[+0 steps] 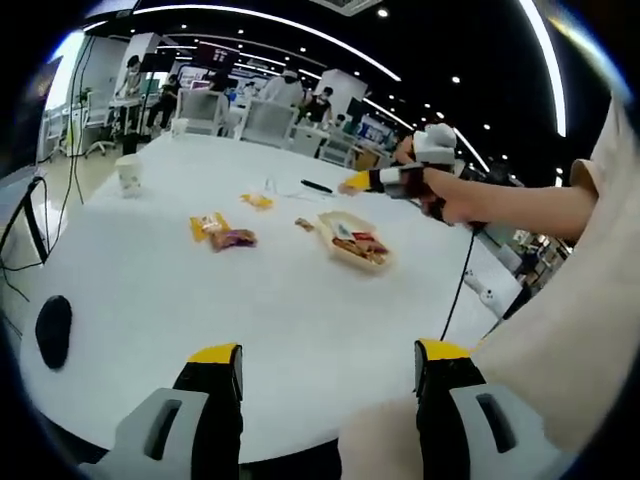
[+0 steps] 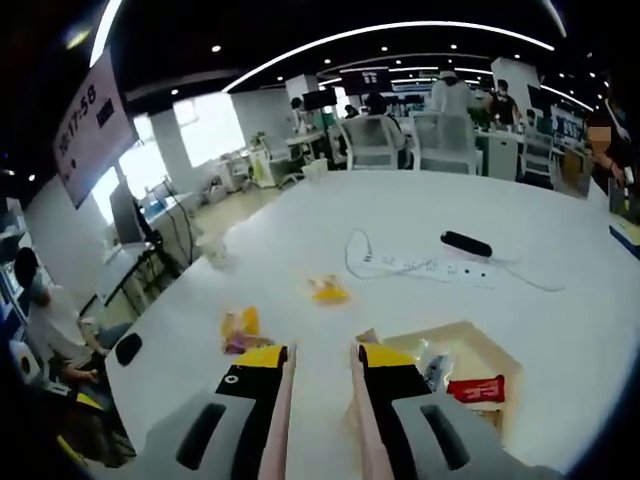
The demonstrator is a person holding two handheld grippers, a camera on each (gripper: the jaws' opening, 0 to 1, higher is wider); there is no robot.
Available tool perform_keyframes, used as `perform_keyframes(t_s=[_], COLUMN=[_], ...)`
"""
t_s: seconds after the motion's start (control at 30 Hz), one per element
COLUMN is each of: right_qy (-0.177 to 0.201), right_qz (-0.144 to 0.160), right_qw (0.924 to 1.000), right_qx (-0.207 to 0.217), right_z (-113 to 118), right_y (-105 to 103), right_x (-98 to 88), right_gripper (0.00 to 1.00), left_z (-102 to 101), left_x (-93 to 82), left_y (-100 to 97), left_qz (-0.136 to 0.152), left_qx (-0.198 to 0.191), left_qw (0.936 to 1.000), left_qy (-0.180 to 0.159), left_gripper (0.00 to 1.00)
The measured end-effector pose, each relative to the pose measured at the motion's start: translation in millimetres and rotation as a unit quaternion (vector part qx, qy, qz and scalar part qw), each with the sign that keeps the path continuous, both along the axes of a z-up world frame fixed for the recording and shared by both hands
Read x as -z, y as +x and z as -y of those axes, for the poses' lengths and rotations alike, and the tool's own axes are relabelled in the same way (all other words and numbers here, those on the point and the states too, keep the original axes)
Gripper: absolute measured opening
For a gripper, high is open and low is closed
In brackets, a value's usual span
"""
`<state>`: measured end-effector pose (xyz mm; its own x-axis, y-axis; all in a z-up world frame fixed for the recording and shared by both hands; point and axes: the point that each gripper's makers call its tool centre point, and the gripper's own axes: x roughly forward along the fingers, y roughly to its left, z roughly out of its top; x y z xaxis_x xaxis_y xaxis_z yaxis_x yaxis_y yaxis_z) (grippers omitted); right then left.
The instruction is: Place the target food into the container with the food tongs after gripping and lifting it, then release it inside without dropping or visibly crushing the food.
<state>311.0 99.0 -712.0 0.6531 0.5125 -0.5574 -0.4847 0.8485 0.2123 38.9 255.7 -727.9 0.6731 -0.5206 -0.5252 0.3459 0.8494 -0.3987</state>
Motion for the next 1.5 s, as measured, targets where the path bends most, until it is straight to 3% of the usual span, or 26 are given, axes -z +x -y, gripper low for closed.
perform_keyframes(t_s=[0.7,1.5], right_qy=[0.006,0.000], right_qz=[-0.012,-0.028], right_qw=[0.9991,0.9977], right_qx=[-0.041,-0.061], right_z=[-49.3,-75.7], right_y=[-4.4,-21.7], right_x=[14.7,23.0], right_gripper=[0.29,0.30], left_z=[-8.5,-11.4], left_x=[3.1,5.7], left_y=[-6.9,-12.7], left_qz=[-0.002,-0.005], left_qx=[-0.025,-0.032], left_qw=[0.9997,0.9994], left_qy=[-0.005,-0.012], left_gripper=[0.69,0.69])
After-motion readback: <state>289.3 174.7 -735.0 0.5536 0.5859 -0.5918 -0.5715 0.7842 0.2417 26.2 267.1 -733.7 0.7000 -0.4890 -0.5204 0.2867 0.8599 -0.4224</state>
